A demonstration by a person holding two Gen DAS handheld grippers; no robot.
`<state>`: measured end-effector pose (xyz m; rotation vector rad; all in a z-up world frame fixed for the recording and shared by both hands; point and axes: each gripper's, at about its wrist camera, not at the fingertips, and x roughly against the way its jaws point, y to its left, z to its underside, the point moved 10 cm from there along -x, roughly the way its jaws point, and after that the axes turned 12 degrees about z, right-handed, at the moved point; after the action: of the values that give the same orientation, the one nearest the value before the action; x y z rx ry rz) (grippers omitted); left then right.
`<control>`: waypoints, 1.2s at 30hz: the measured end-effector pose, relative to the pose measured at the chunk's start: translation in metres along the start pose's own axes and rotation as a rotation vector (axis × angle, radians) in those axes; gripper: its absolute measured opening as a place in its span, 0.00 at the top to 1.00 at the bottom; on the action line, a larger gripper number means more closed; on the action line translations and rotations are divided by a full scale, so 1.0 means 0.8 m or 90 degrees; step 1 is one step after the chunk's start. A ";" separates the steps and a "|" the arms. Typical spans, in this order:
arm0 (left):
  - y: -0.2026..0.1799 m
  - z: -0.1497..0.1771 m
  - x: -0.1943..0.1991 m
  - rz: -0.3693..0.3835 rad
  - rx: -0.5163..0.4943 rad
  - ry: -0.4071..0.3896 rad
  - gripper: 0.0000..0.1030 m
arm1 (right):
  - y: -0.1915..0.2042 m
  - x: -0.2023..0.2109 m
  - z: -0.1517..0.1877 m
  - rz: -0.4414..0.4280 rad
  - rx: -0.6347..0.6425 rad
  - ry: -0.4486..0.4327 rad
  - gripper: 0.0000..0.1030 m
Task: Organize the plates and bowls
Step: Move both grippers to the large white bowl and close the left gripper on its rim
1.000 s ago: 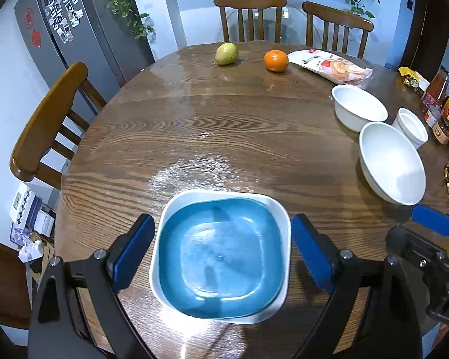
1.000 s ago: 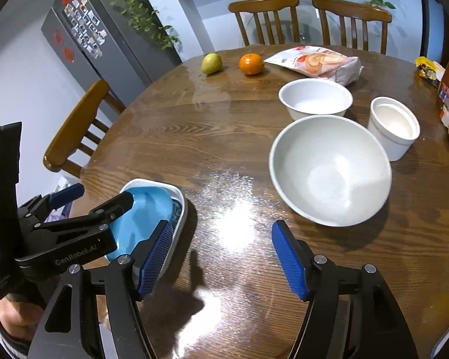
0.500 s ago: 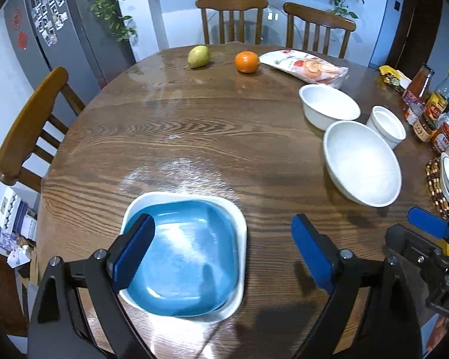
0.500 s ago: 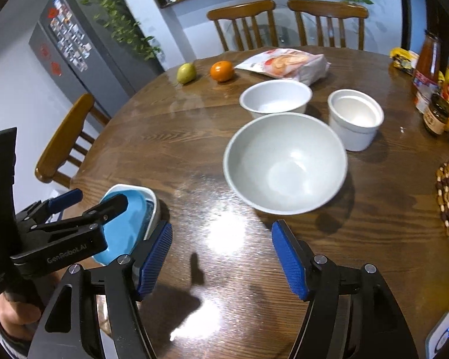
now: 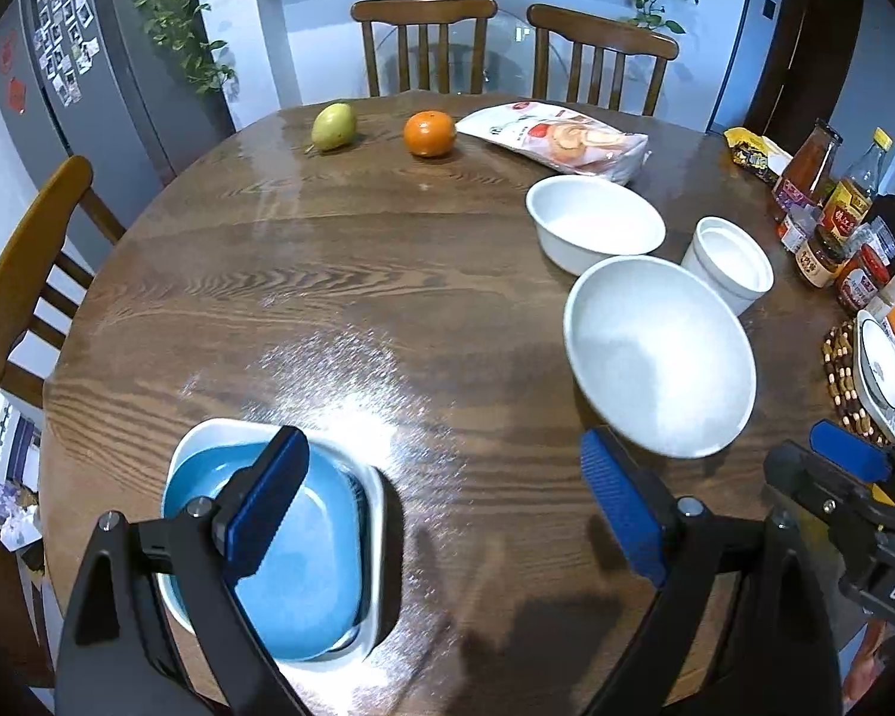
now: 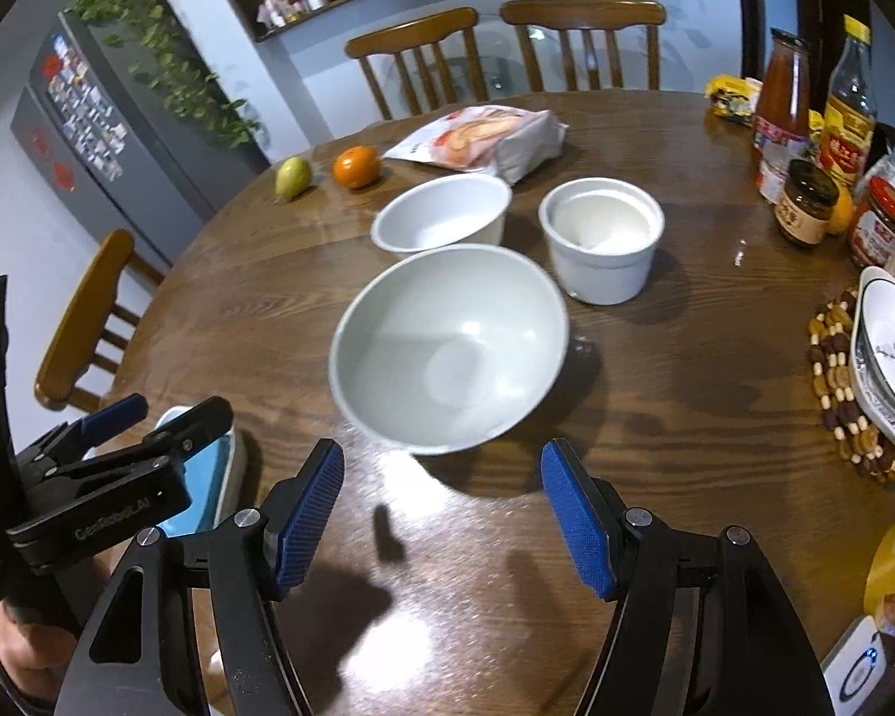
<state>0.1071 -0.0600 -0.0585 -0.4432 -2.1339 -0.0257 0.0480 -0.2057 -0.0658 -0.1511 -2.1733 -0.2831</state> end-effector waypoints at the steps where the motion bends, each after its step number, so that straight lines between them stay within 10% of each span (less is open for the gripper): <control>1: -0.002 -0.003 -0.003 0.002 -0.001 0.000 0.11 | -0.003 -0.002 -0.002 0.004 -0.003 0.001 0.32; 24: -0.050 -0.033 -0.109 0.043 -0.043 0.073 0.12 | -0.064 -0.087 -0.028 0.046 -0.071 0.058 0.32; 32: -0.056 -0.025 -0.128 0.069 -0.043 0.117 0.39 | -0.059 -0.103 -0.025 0.025 -0.075 0.080 0.33; 36: -0.060 -0.020 -0.132 0.081 -0.043 0.132 0.59 | -0.055 -0.107 -0.026 0.017 -0.066 0.087 0.53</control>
<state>0.1580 -0.1401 -0.1276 -0.5903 -1.9018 -0.0688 0.1047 -0.2542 -0.1305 -0.2135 -2.0203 -0.3810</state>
